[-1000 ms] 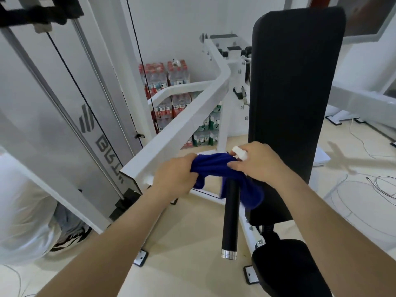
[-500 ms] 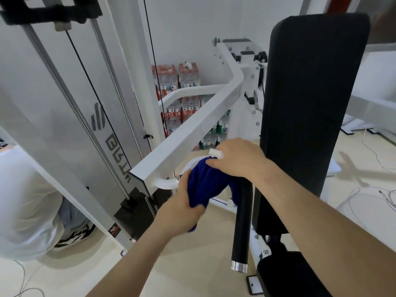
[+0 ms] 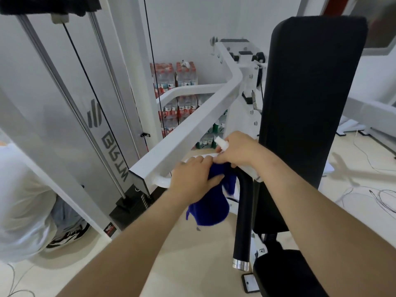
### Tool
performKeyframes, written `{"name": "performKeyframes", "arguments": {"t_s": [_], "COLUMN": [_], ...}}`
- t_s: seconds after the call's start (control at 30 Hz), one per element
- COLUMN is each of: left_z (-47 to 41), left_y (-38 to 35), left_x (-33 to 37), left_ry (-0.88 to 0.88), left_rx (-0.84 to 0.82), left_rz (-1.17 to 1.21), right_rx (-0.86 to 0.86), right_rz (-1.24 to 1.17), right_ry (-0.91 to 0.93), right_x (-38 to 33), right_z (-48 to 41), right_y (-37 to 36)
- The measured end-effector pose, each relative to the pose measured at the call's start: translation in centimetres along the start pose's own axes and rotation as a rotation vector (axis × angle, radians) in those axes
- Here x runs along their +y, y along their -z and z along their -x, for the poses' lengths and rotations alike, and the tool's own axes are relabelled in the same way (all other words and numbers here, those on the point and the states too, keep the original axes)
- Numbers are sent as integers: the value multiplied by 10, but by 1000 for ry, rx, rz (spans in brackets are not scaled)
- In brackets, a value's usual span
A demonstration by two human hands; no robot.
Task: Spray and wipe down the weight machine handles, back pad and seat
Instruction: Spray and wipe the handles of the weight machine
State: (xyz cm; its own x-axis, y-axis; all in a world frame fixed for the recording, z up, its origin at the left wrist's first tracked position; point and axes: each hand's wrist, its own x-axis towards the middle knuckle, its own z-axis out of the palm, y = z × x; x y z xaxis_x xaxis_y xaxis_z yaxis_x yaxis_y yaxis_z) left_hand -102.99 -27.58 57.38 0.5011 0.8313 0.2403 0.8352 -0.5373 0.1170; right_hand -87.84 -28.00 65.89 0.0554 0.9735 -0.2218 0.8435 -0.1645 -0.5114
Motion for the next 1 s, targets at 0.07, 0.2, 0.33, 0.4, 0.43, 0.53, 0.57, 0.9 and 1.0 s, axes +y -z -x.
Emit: {"name": "performKeyframes", "arguments": {"t_s": [0.07,0.2,0.33,0.4,0.43,0.53,0.57,0.9,1.0], "left_z": [8,22,16,4,-2,-21,-26,-10,12], "left_y": [3,4,8,8,6,2,1,-15,-18], "left_x": [-26,-50,-38,-25,-17,21,34,97,109], "left_ry": [14,93,184,225,223,204,197,-60,-37], "left_rx": [-56,-82,-97,-130,-112,14,33,154,146], "left_rz": [-15,67,147,222,226,178,175,314,499], "right_rx": [51,29,-82,-113,-110,-57,-44,-53,-241], "right_rz": [-28,58,-411,-697,-814,-1038,-1078,-1024,-913], "right_ry": [19,-38,-178,-238,-256,-246,-229,-147,-71], "right_x": [-2,12,50,66,70,80,82,114,127], "right_z": [3,15,27,35,38,42,43,35,37], "right_y": [-4,1,6,3,-1,-10,-12,-8,-12]}}
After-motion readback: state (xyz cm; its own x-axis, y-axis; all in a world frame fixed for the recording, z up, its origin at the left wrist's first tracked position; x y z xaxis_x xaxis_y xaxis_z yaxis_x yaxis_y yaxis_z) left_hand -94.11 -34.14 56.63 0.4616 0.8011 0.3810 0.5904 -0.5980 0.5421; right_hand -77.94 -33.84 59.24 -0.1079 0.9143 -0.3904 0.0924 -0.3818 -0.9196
